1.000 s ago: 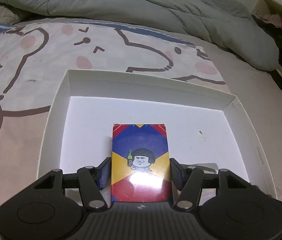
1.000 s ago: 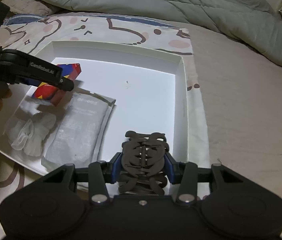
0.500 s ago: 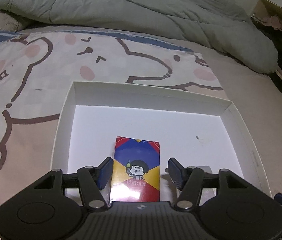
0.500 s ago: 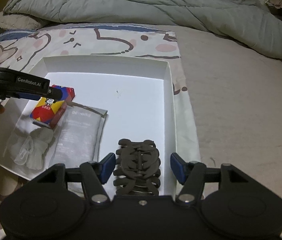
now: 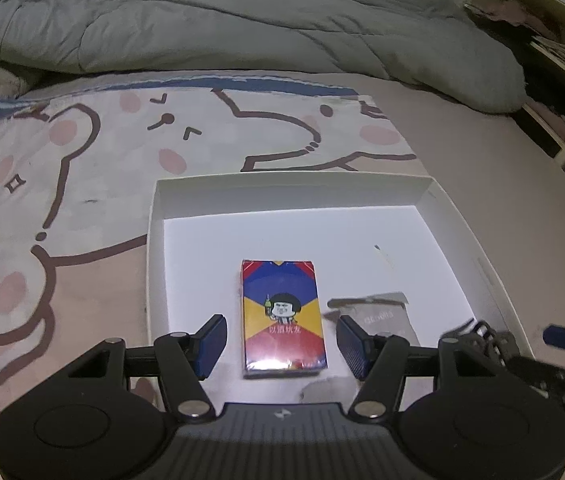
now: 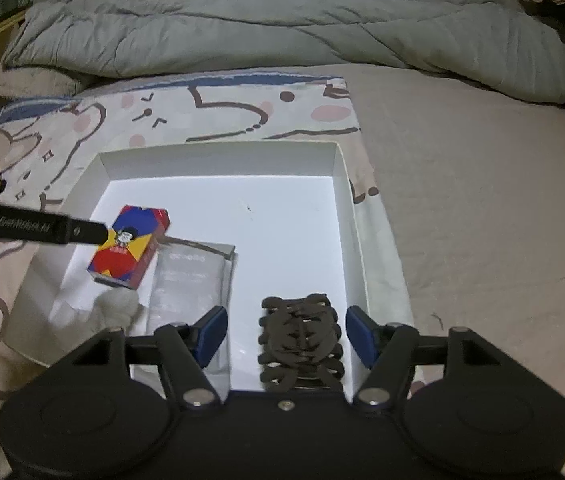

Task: Organize objects
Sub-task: 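Lower and open the right tool to drop the clip while the left tool releases the card box, then withdraw both open tools up and away from the white box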

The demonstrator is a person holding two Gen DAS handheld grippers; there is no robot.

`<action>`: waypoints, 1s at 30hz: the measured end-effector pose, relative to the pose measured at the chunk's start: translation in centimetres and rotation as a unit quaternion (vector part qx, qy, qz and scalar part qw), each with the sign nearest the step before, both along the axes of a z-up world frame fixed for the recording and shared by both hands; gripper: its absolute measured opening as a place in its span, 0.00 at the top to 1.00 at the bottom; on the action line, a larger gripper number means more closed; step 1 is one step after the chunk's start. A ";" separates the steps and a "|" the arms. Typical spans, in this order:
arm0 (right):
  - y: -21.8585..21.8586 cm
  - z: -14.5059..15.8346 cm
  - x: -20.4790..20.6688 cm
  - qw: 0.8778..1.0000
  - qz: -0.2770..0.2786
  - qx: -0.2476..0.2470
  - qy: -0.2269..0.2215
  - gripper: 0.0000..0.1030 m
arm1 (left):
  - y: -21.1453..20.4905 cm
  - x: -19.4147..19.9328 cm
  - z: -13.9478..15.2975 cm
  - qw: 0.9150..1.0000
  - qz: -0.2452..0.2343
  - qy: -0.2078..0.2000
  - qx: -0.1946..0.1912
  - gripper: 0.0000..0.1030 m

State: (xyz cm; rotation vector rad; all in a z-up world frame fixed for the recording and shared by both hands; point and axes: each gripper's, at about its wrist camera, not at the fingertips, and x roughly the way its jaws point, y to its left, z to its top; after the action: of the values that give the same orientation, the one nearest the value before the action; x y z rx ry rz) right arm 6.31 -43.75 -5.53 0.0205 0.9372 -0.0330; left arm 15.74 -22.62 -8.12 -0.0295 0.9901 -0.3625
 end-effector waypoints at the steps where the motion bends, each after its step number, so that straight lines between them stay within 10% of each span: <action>1: 0.1 0.1 -0.1 1.000 -0.002 0.002 -0.001 0.32 | 0.1 -0.3 0.3 1.000 -0.002 -0.001 0.001 0.40; 30: 4.7 3.1 -3.9 0.998 -0.047 -0.010 -0.035 0.00 | 5.0 -6.8 3.8 0.997 -0.052 -0.038 0.031 0.00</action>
State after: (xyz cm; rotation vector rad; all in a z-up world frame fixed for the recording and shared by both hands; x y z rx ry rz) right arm 2.36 -39.03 -2.40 0.0462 0.8648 -0.1285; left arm 8.97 -17.60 -4.29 0.0908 0.9288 -0.4246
